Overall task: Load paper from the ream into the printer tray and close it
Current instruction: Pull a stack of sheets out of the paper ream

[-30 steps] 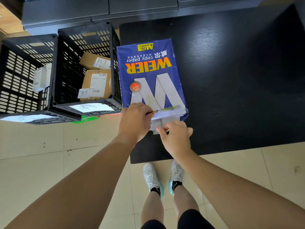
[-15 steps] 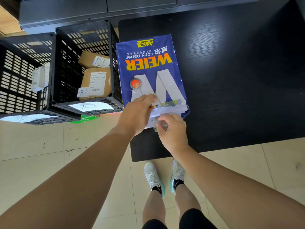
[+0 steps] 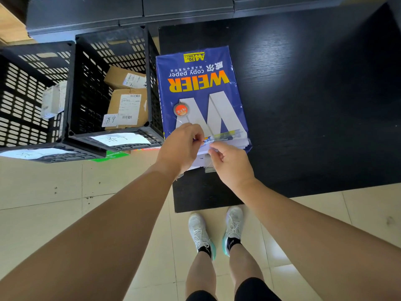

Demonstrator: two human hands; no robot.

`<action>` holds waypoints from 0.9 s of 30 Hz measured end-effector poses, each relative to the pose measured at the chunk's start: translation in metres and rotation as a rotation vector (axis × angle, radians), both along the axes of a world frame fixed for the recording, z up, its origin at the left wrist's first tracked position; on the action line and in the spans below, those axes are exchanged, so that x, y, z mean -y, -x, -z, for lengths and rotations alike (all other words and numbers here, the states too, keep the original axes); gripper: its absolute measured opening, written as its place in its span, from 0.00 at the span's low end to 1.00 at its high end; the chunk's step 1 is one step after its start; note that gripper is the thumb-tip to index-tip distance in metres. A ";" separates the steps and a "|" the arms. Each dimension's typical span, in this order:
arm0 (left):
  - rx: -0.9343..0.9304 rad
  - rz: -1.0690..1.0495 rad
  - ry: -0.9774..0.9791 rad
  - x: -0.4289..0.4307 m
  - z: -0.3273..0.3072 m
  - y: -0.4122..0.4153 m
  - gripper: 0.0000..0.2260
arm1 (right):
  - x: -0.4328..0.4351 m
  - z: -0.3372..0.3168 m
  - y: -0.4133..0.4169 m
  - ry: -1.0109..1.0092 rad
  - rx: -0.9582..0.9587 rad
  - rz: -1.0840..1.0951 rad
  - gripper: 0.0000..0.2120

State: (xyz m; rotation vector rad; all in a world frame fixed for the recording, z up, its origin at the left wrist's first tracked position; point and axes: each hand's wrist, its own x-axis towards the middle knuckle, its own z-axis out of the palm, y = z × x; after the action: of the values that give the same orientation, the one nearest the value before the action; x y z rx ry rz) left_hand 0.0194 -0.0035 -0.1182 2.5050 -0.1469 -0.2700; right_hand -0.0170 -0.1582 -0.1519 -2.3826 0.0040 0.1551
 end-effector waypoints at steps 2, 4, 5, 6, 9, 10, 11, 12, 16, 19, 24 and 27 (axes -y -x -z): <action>-0.018 -0.014 0.003 -0.001 0.001 -0.001 0.06 | 0.002 0.001 -0.003 0.041 0.010 -0.042 0.11; -0.024 -0.025 0.010 -0.001 0.000 -0.001 0.04 | 0.004 0.001 -0.005 0.068 0.028 -0.077 0.11; -0.025 -0.029 0.013 -0.001 0.000 0.000 0.04 | 0.005 0.001 -0.005 0.073 0.044 -0.091 0.12; -0.026 -0.032 0.013 -0.001 -0.001 0.000 0.03 | 0.006 0.001 -0.005 0.081 0.061 -0.105 0.12; -0.026 -0.039 0.011 -0.001 -0.002 0.001 0.02 | 0.007 0.002 -0.006 0.107 0.089 -0.135 0.12; -0.025 -0.041 0.012 -0.001 -0.002 0.000 0.02 | 0.008 0.003 -0.006 0.102 0.095 -0.133 0.12; -0.025 -0.042 0.013 -0.001 -0.002 0.000 0.02 | 0.008 0.003 -0.006 0.095 0.100 -0.129 0.12; -0.026 -0.043 0.012 -0.001 -0.002 0.000 0.02 | 0.008 0.003 -0.006 0.085 0.103 -0.122 0.12; -0.035 -0.058 0.006 -0.001 -0.003 0.000 0.01 | 0.006 0.002 -0.006 0.021 0.115 -0.073 0.11; -0.040 -0.063 0.006 0.000 -0.005 -0.001 0.01 | 0.006 0.002 -0.006 0.048 0.124 -0.068 0.11; -0.030 -0.063 -0.001 0.000 -0.006 -0.002 0.02 | 0.005 0.001 -0.005 0.077 0.174 -0.057 0.10; -0.033 -0.076 -0.001 0.000 -0.005 -0.003 0.02 | 0.004 0.001 -0.005 0.071 0.198 -0.042 0.09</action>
State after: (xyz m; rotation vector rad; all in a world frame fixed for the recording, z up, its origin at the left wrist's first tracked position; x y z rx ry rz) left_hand 0.0228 -0.0035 -0.1127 2.4998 -0.0380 -0.2801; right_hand -0.0118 -0.1620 -0.1531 -2.4602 -0.1370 -0.0629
